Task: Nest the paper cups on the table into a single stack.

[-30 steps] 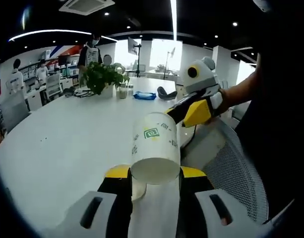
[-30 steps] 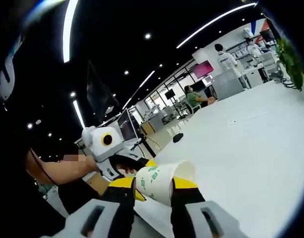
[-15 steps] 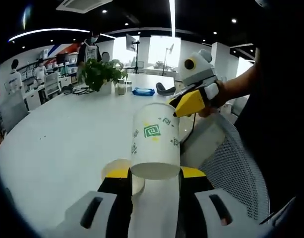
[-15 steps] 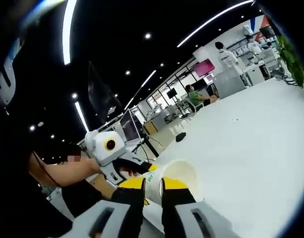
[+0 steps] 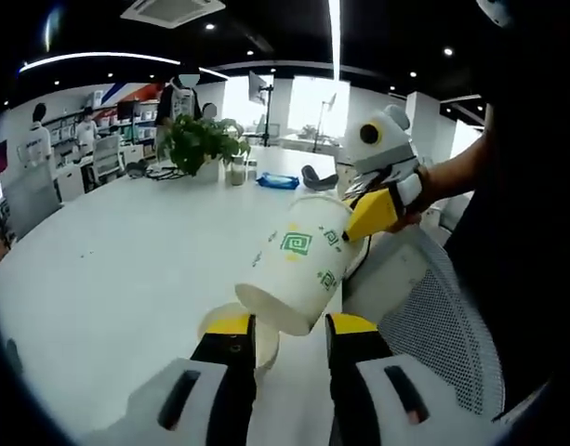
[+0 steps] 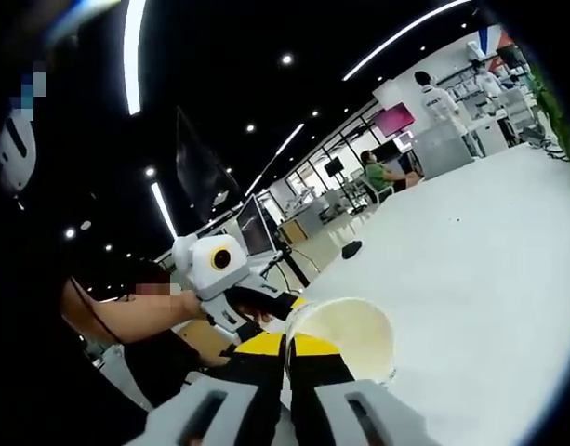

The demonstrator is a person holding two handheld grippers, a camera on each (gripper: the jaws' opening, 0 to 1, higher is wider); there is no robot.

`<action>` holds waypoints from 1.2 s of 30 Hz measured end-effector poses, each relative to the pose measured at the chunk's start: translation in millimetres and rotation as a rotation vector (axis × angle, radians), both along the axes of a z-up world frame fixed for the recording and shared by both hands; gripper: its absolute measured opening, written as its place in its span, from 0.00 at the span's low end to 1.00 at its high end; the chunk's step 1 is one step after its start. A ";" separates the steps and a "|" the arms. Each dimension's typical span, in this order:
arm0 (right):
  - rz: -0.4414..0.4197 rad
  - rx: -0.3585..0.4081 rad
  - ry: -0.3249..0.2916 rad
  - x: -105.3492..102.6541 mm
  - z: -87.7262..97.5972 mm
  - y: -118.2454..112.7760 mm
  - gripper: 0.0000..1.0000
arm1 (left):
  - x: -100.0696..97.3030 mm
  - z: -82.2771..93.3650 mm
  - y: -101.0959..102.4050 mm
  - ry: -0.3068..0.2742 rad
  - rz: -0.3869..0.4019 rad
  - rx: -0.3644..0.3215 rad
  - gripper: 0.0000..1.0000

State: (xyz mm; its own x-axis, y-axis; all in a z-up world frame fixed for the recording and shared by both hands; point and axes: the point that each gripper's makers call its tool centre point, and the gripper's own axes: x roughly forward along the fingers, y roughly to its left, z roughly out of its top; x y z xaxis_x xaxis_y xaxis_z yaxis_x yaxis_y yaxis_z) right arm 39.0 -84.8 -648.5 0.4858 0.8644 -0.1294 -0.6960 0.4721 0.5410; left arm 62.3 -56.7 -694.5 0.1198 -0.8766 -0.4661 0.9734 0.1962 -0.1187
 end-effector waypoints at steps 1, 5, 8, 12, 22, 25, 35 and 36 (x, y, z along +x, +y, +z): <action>0.001 -0.003 -0.002 0.0 -0.2 0.0 0.00 | 0.1 0.0 0.3 -0.001 0.001 0.000 0.26; -0.004 -0.003 -0.003 2.2 0.8 -1.3 0.00 | 2.0 0.9 2.1 -0.008 0.015 -0.001 0.30; -0.004 -0.007 -0.010 4.4 2.0 -2.0 0.00 | 2.5 1.1 3.8 -0.007 0.023 0.001 0.32; 0.001 -0.025 -0.022 6.6 2.8 -0.8 0.00 | 2.0 -0.8 5.6 -0.011 0.032 0.012 0.35; 0.023 -0.126 -0.066 16.1 -3.1 3.6 0.00 | 5.7 -0.9 13.3 -0.021 0.083 0.005 0.46; 0.038 -0.158 -0.081 17.9 -5.2 7.1 0.00 | 7.2 -0.9 17.6 -0.028 0.106 0.001 0.52; 0.107 -0.279 -0.131 17.7 -19.0 20.2 0.00 | 5.5 -5.2 30.8 -0.019 0.183 -0.004 0.60; 0.111 -0.290 -0.139 17.7 -20.0 20.6 0.00 | 5.1 -5.5 31.4 -0.018 0.185 -0.004 0.60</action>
